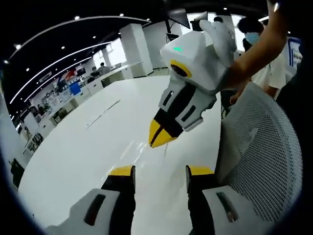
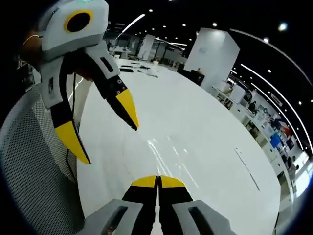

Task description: Open the resealable bag by pulling the two sides of the seal apart until the entire bag opening is separated and visibly accessible.

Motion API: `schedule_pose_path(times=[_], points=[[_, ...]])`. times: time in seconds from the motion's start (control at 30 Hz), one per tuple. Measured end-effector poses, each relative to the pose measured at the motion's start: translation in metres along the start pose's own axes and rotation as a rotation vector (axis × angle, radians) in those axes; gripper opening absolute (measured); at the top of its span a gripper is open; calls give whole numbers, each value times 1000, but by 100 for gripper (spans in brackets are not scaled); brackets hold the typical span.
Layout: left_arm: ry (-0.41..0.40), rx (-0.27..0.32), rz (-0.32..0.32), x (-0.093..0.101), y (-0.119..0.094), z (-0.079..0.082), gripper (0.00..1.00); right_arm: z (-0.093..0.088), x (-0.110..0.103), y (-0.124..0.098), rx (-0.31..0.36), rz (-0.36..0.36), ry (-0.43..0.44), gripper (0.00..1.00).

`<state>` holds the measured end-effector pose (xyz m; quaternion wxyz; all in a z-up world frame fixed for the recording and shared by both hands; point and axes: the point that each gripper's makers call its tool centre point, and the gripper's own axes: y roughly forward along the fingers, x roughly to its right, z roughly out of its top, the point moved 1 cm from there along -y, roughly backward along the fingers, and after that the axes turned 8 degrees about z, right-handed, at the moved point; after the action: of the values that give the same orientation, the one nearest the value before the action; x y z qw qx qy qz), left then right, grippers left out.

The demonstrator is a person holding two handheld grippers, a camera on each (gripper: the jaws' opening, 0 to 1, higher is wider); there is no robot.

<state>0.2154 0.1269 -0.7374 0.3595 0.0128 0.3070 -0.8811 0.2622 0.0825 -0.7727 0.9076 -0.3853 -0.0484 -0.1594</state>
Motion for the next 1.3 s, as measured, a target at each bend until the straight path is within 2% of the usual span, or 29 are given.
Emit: schedule_pose_path(times=[0.1,0.27,0.43,0.53,0.8,1.3], points=[[-17,-18,7,-3,-3,-6,39,-3,7,3,-9,-18,11,0],[-49,-37,12,-6,-8,-15,43,-8,18,8,-27,-34,16,0],[-150,-42,-6,-3,-8,-23,50,-12,29,11,-48,-48,16,0],[-157,-46,1,-3,-8,-25,56,-15,32,14,-58,-42,28,0],[-182,-51,14,-6,-8,-29,59,-15,42,22,-69,-66,39,0],[-215,-53,38,-16,-13,-32,61,-24,48,33,-62,-65,101,0]])
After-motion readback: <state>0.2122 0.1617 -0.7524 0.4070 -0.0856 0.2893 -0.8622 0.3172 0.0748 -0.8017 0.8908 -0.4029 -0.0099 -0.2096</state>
